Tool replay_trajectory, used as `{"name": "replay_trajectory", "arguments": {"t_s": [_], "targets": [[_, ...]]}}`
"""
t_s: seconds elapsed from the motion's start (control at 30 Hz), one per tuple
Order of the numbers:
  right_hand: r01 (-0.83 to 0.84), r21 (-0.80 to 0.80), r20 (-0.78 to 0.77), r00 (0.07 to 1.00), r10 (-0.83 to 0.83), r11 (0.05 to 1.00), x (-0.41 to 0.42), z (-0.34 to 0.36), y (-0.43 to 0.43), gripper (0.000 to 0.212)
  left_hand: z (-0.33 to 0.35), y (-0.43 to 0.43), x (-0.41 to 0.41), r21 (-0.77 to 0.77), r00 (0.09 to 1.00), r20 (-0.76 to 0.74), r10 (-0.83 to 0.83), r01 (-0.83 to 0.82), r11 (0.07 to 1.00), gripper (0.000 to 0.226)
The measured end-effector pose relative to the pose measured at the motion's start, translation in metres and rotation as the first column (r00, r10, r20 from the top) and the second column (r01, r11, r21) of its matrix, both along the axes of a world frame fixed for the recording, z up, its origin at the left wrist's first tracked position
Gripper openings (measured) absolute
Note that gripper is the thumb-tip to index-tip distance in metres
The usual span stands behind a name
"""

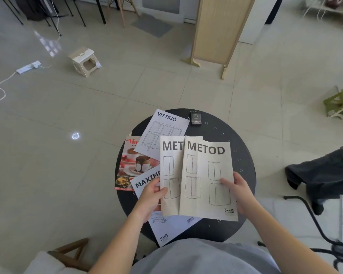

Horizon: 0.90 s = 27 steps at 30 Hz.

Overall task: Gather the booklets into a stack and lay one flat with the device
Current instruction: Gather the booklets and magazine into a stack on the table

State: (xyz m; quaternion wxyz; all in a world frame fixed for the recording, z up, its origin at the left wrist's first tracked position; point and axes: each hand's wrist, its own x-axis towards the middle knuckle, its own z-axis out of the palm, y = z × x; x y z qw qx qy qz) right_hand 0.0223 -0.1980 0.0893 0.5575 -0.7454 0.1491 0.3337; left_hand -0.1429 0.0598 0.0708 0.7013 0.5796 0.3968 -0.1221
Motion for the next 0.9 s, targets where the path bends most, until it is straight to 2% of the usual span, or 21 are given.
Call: {"name": "replay_trajectory", "arguments": {"t_s": [0.4, 0.53, 0.63, 0.7, 0.77, 0.9], "targets": [[-0.106, 0.055, -0.061, 0.992, 0.109, 0.993, -0.028, -0.001, 0.036, 0.022, -0.003, 0.009, -0.018, -0.078, 0.998, 0.038, -0.054, 0.057, 0.995, 0.038], [-0.08, 0.054, -0.041, 0.996, 0.083, 0.995, -0.036, -0.003, 0.038, 0.027, -0.004, 0.013, -0.02, -0.086, 0.994, 0.041, -0.097, 0.101, 0.991, 0.038], [-0.029, 0.066, -0.016, 0.999, 0.03, 0.997, -0.039, -0.006, 0.036, 0.029, -0.009, 0.017, -0.022, -0.085, 0.992, 0.033, -0.121, 0.123, 0.989, 0.026], [0.01, 0.063, -0.007, 1.0, -0.01, 0.998, -0.04, -0.007, 0.033, 0.031, -0.017, 0.019, -0.026, -0.08, 0.995, 0.009, -0.098, 0.098, 0.992, 0.019], [0.039, 0.056, 0.005, 0.999, -0.04, 0.998, -0.042, -0.007, 0.029, 0.03, -0.027, 0.022, -0.03, -0.091, 0.998, -0.059, -0.028, 0.023, 0.996, 0.024], [0.092, 0.051, 0.013, 0.996, -0.092, 0.994, -0.045, -0.005, 0.018, 0.026, -0.053, 0.027, -0.041, 0.042, 0.971, -0.215, 0.106, -0.099, 0.994, 0.025]]}}
